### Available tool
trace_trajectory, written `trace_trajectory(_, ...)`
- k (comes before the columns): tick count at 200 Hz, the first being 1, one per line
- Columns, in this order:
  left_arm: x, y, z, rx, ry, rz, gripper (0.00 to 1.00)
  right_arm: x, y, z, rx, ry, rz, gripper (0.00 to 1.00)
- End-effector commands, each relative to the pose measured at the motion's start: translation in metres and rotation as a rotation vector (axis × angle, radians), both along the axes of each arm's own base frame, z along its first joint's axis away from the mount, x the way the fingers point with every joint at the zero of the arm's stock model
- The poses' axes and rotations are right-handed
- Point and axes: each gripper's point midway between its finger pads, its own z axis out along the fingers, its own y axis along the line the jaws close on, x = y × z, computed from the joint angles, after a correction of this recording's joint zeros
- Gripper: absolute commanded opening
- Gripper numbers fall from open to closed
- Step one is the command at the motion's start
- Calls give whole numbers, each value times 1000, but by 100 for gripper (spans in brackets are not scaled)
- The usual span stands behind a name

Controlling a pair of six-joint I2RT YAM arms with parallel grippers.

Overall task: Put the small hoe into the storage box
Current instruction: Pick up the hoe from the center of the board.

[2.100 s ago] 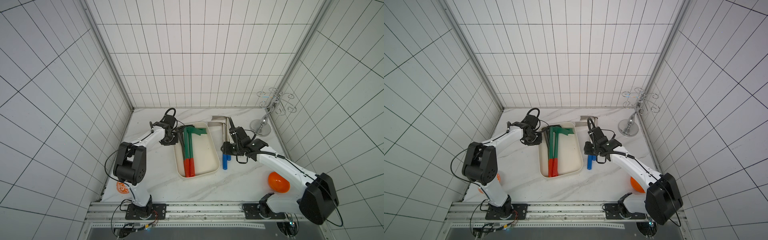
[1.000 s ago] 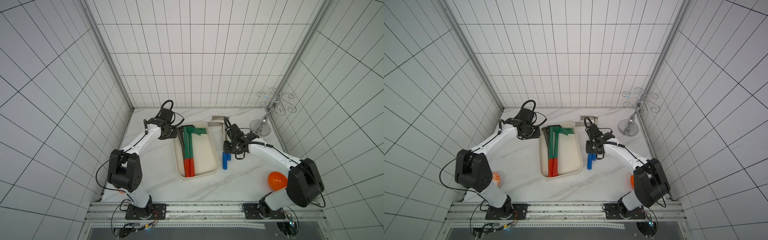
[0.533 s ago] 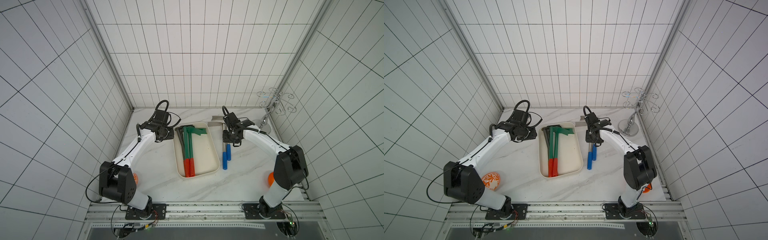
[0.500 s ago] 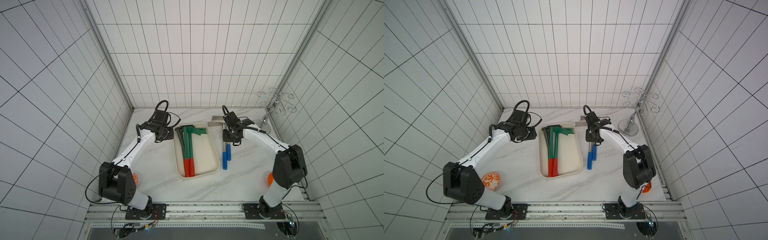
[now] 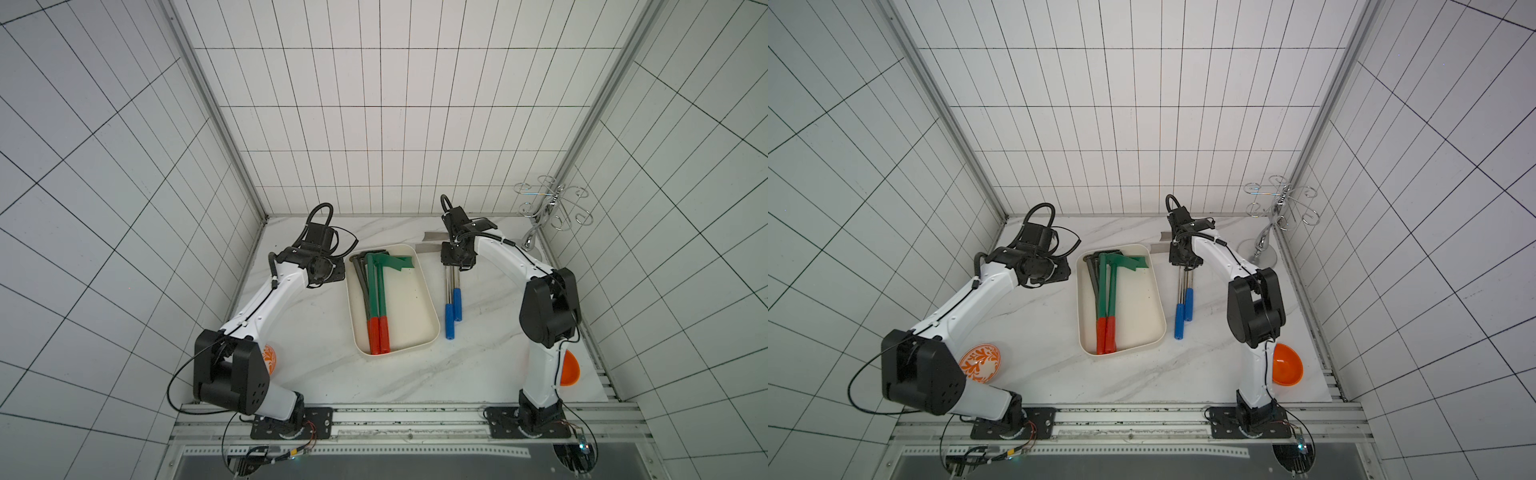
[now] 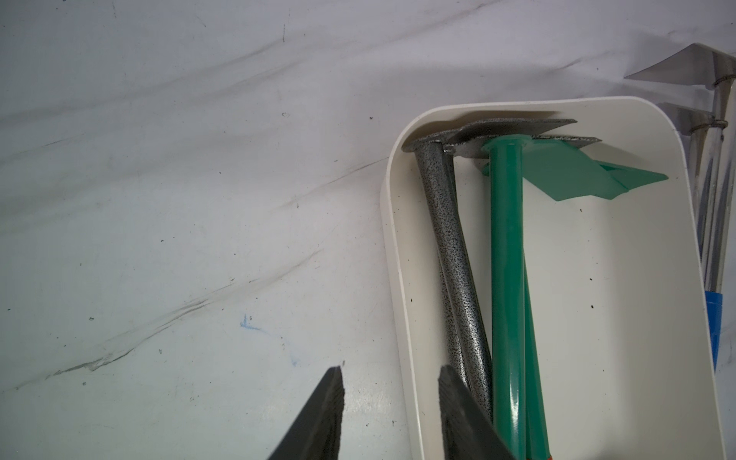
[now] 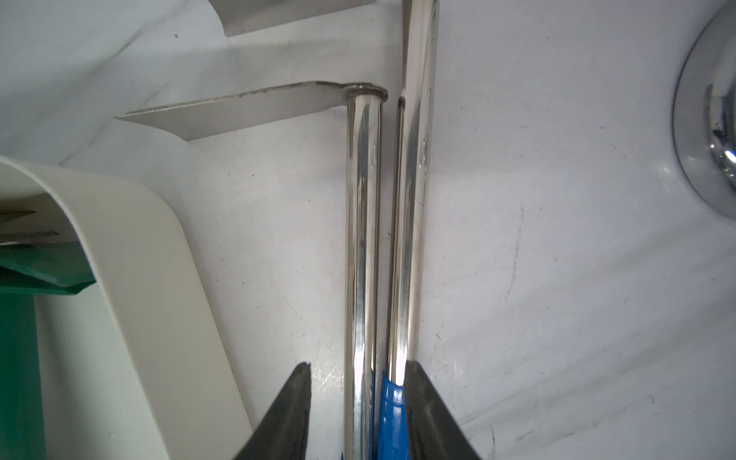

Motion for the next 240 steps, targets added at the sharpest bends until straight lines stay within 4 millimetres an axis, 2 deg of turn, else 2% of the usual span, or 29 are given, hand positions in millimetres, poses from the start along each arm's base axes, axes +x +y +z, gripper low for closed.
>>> trace_trajectory(1,1,2,5,-10,-29,13,42,22,-3,17,11,-31,2,39)
trace_trajectory(53,2,4,1,-9,-22,12,42,33,-8,-9,4,5,13,37)
trace_trajectory(82,3,4,2,-10,-25,12,42,40,-12,-13,3,-1,16,36)
trace_trajectory(178,3,3,0,-13,-23,5,42,60,-2,-20,30,-17,37,33)
trace_trajectory(240,2,4,-4,-3,-9,-7,42,76,-3,-36,28,10,18,34)
